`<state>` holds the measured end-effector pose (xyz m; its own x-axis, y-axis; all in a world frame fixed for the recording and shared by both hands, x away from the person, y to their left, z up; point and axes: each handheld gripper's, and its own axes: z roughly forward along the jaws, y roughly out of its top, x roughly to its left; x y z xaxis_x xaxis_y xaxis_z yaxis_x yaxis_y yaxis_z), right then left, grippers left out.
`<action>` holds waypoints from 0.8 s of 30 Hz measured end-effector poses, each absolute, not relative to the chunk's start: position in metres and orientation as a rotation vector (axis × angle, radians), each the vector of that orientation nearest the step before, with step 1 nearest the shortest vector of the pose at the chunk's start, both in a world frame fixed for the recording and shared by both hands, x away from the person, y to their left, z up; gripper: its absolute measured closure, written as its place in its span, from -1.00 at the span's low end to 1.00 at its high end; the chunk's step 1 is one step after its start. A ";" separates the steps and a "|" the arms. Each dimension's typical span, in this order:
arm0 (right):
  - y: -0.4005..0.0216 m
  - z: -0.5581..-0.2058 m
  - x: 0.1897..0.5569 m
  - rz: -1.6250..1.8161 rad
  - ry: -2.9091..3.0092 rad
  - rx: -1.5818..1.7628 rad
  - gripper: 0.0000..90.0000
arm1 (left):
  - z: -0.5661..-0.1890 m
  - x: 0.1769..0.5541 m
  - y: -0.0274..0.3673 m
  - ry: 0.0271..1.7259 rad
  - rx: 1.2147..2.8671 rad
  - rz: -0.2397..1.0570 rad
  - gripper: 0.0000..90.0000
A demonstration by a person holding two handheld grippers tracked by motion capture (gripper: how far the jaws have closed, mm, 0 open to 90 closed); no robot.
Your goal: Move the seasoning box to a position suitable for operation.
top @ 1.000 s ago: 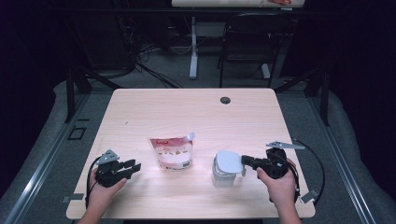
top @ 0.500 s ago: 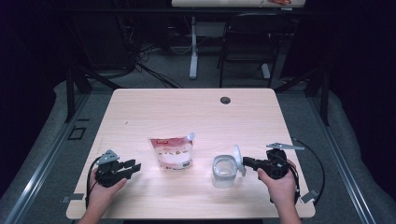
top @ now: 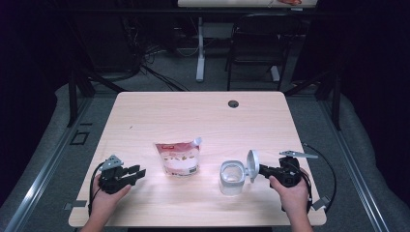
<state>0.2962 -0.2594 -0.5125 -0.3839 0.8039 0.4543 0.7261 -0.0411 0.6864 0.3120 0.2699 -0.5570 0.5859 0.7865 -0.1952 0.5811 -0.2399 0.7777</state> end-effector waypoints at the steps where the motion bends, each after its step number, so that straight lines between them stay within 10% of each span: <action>1: -0.261 -0.513 0.295 1.402 2.104 1.693 0.86 | -0.557 0.312 0.270 1.096 1.939 0.296 0.38; 24: -0.250 -0.533 0.271 1.251 2.213 1.573 0.64 | -0.557 0.312 0.270 1.097 1.937 0.295 0.37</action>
